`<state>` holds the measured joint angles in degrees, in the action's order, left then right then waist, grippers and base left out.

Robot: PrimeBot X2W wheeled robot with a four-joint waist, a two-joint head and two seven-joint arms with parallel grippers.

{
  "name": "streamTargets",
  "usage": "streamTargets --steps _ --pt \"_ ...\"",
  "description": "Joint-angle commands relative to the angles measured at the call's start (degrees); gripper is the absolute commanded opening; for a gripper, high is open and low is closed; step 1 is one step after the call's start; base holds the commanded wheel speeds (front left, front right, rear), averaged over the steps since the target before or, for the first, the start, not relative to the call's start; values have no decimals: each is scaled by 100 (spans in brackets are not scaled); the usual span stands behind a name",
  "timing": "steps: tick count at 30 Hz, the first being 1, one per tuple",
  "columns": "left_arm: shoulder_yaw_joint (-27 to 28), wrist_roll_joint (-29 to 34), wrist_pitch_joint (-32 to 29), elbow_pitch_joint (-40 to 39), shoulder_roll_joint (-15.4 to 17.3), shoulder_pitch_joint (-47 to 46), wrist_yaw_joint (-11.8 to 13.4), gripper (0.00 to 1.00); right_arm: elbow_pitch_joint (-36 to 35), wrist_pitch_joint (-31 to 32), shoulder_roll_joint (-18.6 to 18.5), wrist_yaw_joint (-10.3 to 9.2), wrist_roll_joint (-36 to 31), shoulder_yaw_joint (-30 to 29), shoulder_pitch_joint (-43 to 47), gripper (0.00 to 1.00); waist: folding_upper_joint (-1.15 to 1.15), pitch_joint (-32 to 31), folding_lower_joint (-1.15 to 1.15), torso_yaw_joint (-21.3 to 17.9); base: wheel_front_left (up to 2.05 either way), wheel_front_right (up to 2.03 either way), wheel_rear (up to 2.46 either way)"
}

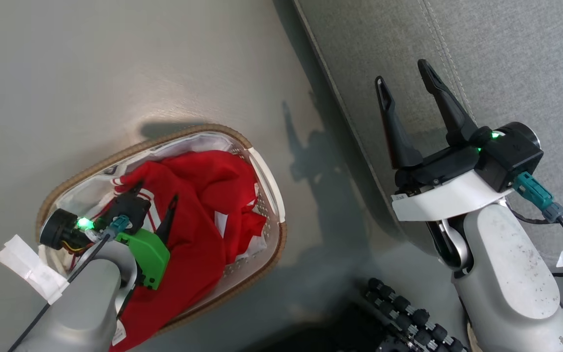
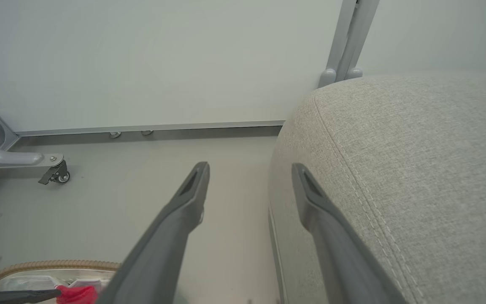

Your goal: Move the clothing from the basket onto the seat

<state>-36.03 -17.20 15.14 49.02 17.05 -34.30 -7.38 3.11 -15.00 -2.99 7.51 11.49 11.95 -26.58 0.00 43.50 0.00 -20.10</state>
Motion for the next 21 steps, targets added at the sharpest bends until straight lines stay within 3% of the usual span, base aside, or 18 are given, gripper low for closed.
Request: streamTargets --steps 1,15,16,17,21 --pt "-120 -40 3 109 94 -155 -20 100 -32 -27 8 -4 21 27 -44 100 0 416 0 -323 0 0 0" --pt "-1240 -919 -18 1239 104 -635 -20 100 62 -27 1 -4 -5 116 -110 100 0 496 0 -225 0 0 0" --pt "-1244 -1012 -16 1317 88 -639 -20 33 82 -27 0 -4 -7 125 -120 100 0 442 0 -216 0 0 0" --pt "-1271 -1048 -13 1345 73 -618 -20 0 100 -27 1 -4 -9 141 -123 100 0 383 0 -217 0 0 0" --pt "-1385 -1355 -5 1435 -33 -334 -20 0 186 -27 -1 -4 -48 208 -42 100 0 6 0 -241 0 0 0"
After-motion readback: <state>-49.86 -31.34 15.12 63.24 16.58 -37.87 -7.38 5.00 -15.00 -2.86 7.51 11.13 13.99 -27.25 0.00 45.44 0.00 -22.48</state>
